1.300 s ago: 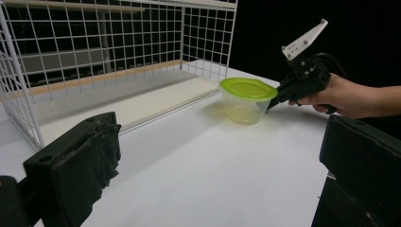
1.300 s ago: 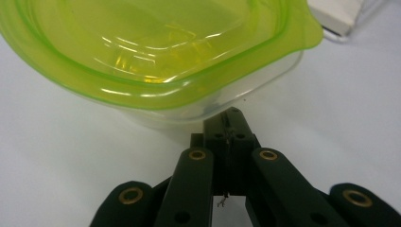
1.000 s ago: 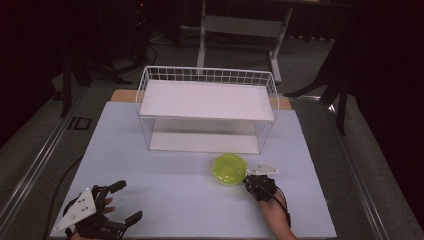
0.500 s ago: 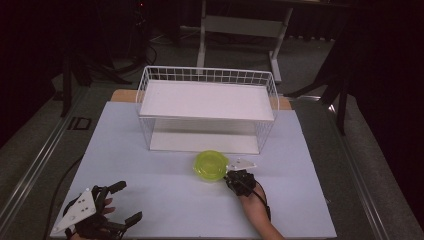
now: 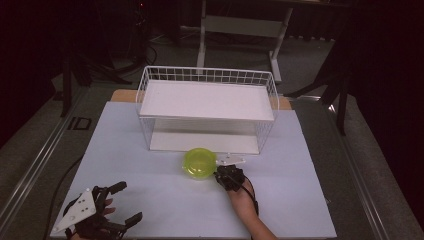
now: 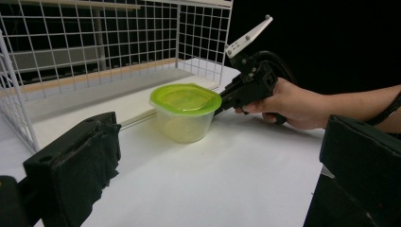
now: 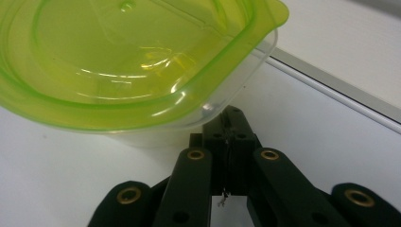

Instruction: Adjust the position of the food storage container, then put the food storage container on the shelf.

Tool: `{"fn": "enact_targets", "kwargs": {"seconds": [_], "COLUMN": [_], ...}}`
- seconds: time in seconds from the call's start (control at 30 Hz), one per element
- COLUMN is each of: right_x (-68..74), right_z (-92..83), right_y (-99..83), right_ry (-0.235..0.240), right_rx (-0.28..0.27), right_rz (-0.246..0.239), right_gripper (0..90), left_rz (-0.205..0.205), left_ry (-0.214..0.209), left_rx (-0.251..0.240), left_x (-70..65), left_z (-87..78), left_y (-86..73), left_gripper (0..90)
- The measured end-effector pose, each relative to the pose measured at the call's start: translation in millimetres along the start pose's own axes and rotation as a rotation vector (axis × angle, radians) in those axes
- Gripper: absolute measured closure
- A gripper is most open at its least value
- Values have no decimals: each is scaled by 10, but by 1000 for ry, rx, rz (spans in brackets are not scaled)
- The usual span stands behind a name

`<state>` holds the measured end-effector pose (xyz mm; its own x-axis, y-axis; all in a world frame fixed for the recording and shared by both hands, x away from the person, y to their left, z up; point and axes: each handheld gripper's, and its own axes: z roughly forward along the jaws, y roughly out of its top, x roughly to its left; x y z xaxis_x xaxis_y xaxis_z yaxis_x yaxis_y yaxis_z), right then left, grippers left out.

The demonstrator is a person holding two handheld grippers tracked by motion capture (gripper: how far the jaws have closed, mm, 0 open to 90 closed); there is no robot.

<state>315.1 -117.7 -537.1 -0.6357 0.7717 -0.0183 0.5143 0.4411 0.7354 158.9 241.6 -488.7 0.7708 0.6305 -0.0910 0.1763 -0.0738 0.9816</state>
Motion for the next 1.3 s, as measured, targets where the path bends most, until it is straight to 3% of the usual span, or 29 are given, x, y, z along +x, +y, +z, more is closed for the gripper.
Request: {"fn": "enact_targets", "kwargs": {"seconds": [0.13,0.27,0.37,0.5,0.6,0.73,0.87,0.97,1.07,1.13,1.17,1.2,1.3], "right_x": [17,-10,-75,-97,-45,56,128,130,138,102,75,49,36], "right_z": [30,-74,-190,-374,-522,-690,-775,-822,-905,-930,-930,-935,-958], "right_y": [25,17,-27,-93,-113,-90,-55,-12,5,20,33,49,66], "right_ry": [-6,-9,20,57,99,126,113,128,110,155,188,203,163], "right_rx": [-5,-22,-32,-77,-120,-173,-181,-156,-222,-264,-259,-256,-285], "right_rz": [5,-14,6,-18,-49,-82,-134,-156,-172,-128,-93,-90,-88], "right_gripper": [873,789,602,335,188,168,144,161,198,191,178,179,177], "left_rz": [-4,-2,-8,2,6,21,48,37,26,13,-4,-28,-89], "left_ry": [-2,-6,-13,-12,-6,1,-5,-40,-61,-64,-66,-74,-82], "left_rx": [4,12,22,44,51,57,93,111,139,150,151,160,189], "left_x": [-10,-14,-6,10,16,24,25,52,96,133,154,181,237], "left_z": [-3,-3,10,31,42,80,170,257,373,455,490,524,619], "left_y": [-5,-9,-16,-32,-41,-41,9,68,117,143,156,177,251], "left_gripper": [4,4,4,4,3,4,4,3,4,3,3,4,4]}}
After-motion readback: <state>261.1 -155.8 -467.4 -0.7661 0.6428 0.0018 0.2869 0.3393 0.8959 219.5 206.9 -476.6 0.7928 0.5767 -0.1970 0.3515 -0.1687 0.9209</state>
